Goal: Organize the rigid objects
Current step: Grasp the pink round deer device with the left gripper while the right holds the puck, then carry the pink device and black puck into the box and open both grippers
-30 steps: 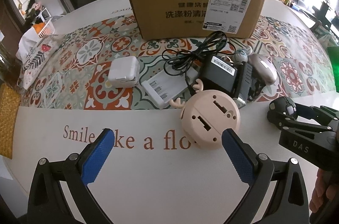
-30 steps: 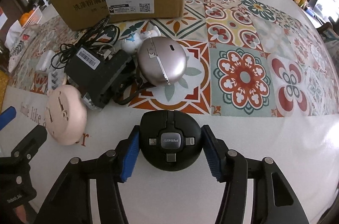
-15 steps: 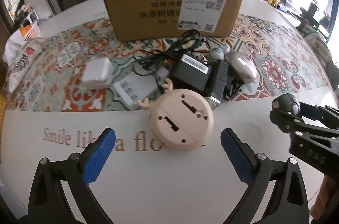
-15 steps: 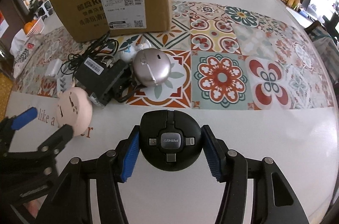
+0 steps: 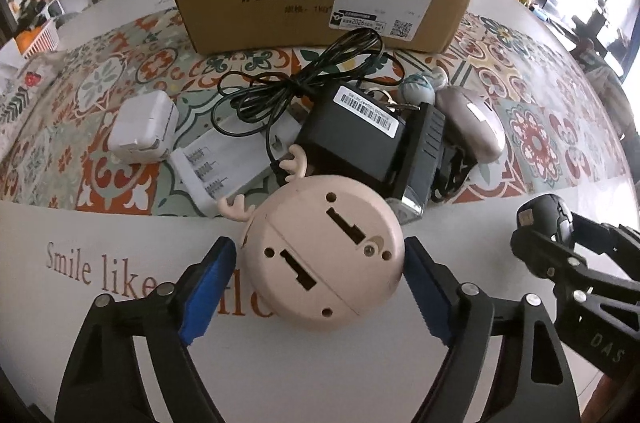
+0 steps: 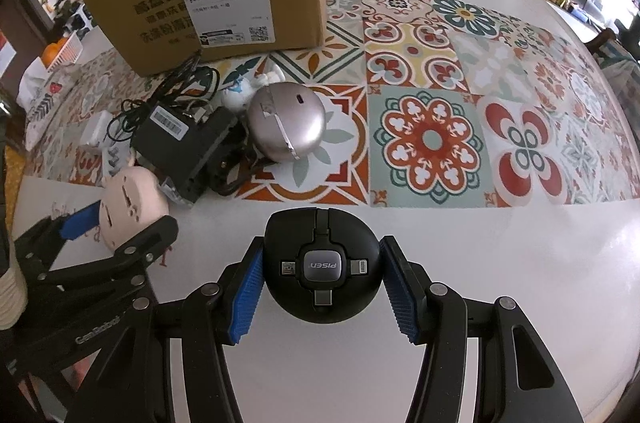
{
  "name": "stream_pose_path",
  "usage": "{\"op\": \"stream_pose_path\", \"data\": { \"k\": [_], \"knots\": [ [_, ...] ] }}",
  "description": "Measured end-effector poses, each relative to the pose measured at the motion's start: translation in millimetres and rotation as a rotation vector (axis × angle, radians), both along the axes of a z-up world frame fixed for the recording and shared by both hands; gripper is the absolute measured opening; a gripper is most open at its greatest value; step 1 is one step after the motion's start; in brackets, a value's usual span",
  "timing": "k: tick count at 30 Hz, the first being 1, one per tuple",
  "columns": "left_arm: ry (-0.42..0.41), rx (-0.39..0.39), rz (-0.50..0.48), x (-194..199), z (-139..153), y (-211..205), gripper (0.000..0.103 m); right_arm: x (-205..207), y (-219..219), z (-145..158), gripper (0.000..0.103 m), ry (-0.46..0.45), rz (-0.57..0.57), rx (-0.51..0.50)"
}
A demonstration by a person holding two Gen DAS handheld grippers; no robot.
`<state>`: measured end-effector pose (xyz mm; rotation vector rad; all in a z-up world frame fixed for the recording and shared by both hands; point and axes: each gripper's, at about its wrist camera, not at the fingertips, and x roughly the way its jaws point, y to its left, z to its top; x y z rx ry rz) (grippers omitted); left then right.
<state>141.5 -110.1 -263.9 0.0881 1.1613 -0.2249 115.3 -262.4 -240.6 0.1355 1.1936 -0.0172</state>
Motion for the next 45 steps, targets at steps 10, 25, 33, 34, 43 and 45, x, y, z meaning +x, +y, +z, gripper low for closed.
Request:
{"op": "stream_pose_path", "data": {
  "k": [10, 25, 33, 34, 43, 45],
  "knots": [
    [0.021, -0.030, 0.010, 0, -2, 9, 0.074, 0, 6, 2, 0.056, -0.006, 0.017, -0.005],
    [-0.086, 0.003, -0.012, -22, 56, 31, 0.074, -13, 25, 45, 0.056, -0.092, 0.029, -0.017],
    [-0.164, -0.008, -0.002, -23, 101, 44, 0.074, -16, 39, 86, 0.056, -0.193, 0.036, -0.036],
    [-0.178, -0.014, -0.003, -23, 108, 46, 0.074, -16, 41, 91, 0.056, -0.206, 0.036, -0.039],
    [-0.281, -0.037, -0.010, -20, 154, 55, 0.074, -11, 50, 136, 0.056, -0.324, 0.041, -0.052],
    [-0.300, -0.030, -0.010, -18, 163, 56, 0.074, -10, 50, 144, 0.056, -0.348, 0.040, -0.059]
  ]
}}
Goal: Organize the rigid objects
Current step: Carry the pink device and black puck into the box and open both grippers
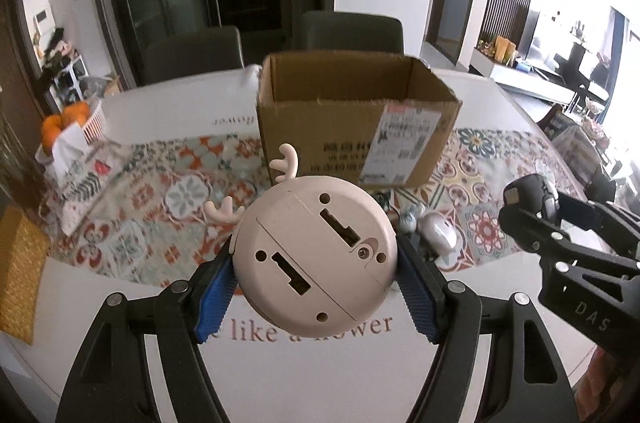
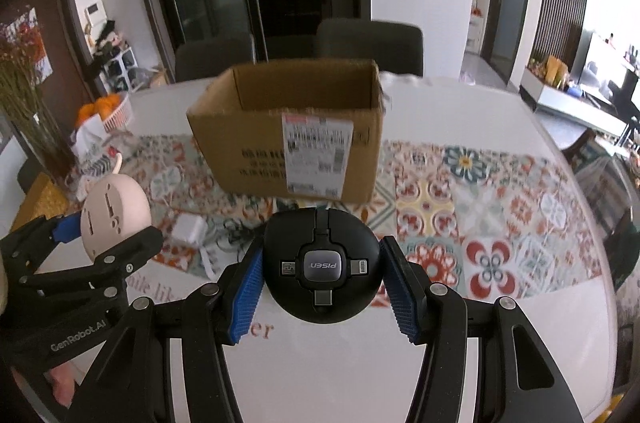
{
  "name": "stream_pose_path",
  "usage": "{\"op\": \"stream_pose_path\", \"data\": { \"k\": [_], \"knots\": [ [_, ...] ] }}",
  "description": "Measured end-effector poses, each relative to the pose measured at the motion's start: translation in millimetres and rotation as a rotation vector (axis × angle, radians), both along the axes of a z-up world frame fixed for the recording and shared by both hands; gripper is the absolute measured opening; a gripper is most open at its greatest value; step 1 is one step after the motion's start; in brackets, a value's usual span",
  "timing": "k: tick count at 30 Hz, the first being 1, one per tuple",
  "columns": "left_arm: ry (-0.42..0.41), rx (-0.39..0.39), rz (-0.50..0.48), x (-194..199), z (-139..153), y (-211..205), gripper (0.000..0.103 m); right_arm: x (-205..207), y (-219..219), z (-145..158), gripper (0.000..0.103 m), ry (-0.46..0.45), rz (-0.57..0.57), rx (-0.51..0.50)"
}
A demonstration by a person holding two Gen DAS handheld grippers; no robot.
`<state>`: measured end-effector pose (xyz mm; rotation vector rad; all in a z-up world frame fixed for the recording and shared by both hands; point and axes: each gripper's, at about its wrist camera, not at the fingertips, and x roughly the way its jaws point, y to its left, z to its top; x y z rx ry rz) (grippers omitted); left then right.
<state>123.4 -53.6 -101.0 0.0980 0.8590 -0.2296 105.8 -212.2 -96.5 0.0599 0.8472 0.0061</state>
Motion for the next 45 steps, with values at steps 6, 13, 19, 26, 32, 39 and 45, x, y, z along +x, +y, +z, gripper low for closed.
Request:
{"op": "stream_pose_path", "data": {
  "k": [6, 13, 19, 26, 32, 39, 45],
  "knots": [
    [-0.043, -0.006, -0.001, 10, 24, 4, 0.074, 9, 3, 23, 0.056, -0.063, 0.000, -0.004],
    [-0.085, -0.001, -0.002, 29, 45, 5, 0.074, 26, 3, 43, 0.056, -0.113, -0.006, -0.009],
    [-0.112, 0.002, -0.010, 49, 58, 3, 0.074, 47, 2, 54, 0.056, -0.129, -0.006, 0.003],
    [-0.115, -0.028, -0.050, 79, 70, 1, 0.074, 79, -2, 63, 0.056, -0.121, 0.002, 0.022],
    [-0.119, -0.010, -0.054, 106, 77, -8, 0.074, 107, -5, 68, 0.056, -0.112, 0.006, 0.019],
    [-0.050, 0.024, -0.059, 147, 76, -16, 0.074, 151, -11, 65, 0.056, -0.029, 0.015, 0.018],
    [0.031, 0.046, -0.075, 181, 64, -22, 0.074, 188, -12, 47, 0.056, 0.086, 0.044, 0.056]
  ]
}}
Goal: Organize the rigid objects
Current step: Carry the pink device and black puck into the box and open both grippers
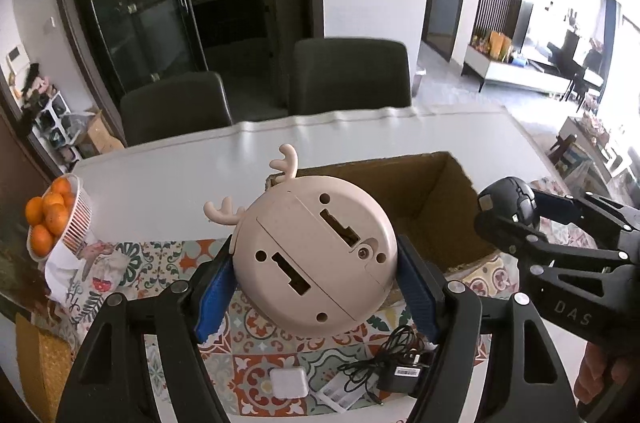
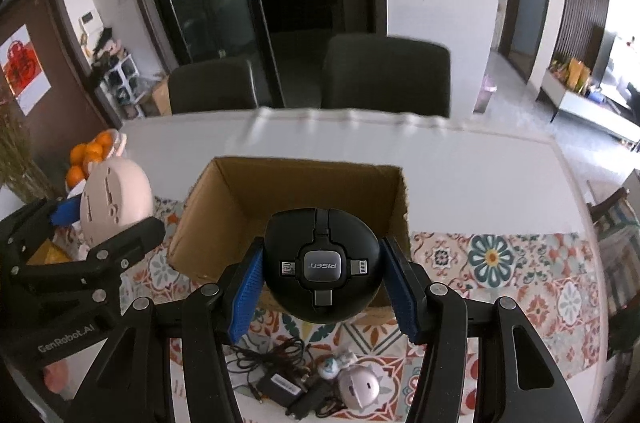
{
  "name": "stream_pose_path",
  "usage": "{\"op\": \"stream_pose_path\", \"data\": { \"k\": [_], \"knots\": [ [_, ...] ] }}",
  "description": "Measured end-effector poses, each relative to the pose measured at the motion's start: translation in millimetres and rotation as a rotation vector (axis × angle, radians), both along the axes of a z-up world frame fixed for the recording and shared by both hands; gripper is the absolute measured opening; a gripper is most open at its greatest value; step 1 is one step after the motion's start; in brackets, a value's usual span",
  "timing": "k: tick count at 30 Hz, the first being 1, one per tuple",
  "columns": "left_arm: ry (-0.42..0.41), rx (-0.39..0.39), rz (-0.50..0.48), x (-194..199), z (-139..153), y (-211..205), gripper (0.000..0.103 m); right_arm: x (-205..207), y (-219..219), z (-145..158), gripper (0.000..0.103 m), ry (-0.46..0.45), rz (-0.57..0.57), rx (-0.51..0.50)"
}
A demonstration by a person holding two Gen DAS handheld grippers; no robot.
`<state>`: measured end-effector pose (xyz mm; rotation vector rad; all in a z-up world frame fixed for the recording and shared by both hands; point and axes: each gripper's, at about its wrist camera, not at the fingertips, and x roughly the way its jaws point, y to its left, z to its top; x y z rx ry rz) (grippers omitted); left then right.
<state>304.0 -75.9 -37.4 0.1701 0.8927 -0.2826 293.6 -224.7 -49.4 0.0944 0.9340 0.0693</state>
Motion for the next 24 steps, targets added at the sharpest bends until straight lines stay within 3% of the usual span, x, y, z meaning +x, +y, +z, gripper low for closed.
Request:
{"op": "stream_pose_path", "data": {
  "k": [17, 24],
  "knots": [
    [0.212, 0.071, -0.009, 57, -53, -21, 0.074, 50, -16, -50, 0.056, 0.176, 0.000, 0.023],
    [0.222, 0.062, 0.005, 60, -60, -19, 0.077, 55, -18, -56, 0.056, 0.198, -0.001, 0.030]
  ]
}}
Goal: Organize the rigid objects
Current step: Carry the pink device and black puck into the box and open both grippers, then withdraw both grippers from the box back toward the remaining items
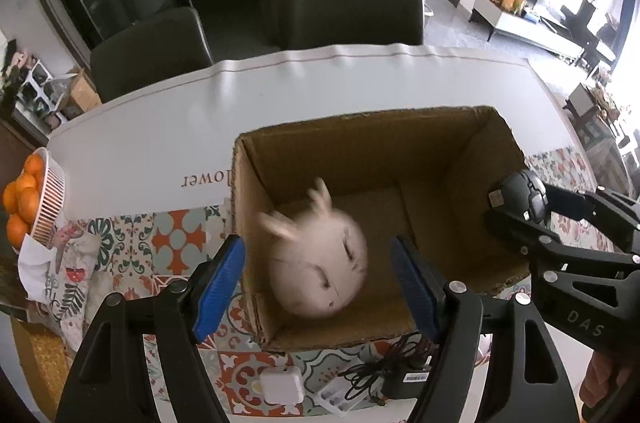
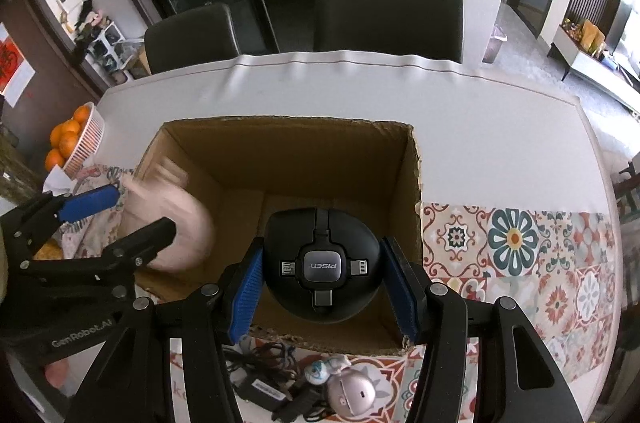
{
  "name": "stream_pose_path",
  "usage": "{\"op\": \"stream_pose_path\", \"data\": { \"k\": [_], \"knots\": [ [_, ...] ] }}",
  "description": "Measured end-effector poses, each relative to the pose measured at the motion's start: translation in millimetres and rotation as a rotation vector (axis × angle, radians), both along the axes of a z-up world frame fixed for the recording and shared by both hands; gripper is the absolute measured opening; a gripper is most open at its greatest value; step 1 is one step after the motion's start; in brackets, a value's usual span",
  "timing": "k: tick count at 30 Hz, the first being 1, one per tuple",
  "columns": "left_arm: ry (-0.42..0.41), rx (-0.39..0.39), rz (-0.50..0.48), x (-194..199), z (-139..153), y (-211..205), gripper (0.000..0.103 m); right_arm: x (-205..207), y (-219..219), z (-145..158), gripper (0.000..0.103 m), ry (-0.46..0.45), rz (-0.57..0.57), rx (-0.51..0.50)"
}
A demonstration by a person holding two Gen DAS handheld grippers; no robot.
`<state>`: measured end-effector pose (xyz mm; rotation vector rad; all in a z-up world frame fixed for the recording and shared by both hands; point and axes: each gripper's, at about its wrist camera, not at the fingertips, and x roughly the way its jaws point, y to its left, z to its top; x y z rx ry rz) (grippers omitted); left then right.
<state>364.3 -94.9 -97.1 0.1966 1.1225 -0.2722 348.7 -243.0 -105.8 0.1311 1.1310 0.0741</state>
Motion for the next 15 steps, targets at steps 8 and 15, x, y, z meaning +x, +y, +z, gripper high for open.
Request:
{"op": "stream_pose_path", "data": {
  "k": [8, 15],
  "knots": [
    [-0.111, 0.048, 0.074, -13, 20, 16, 0.087, 3, 2, 3, 0.057, -0.010, 0.002, -0.002],
    [-0.132, 0.021, 0.114, -27, 32, 33, 0.088, -13, 15, 25, 0.071, -0.079, -0.021, -0.059]
  ]
}}
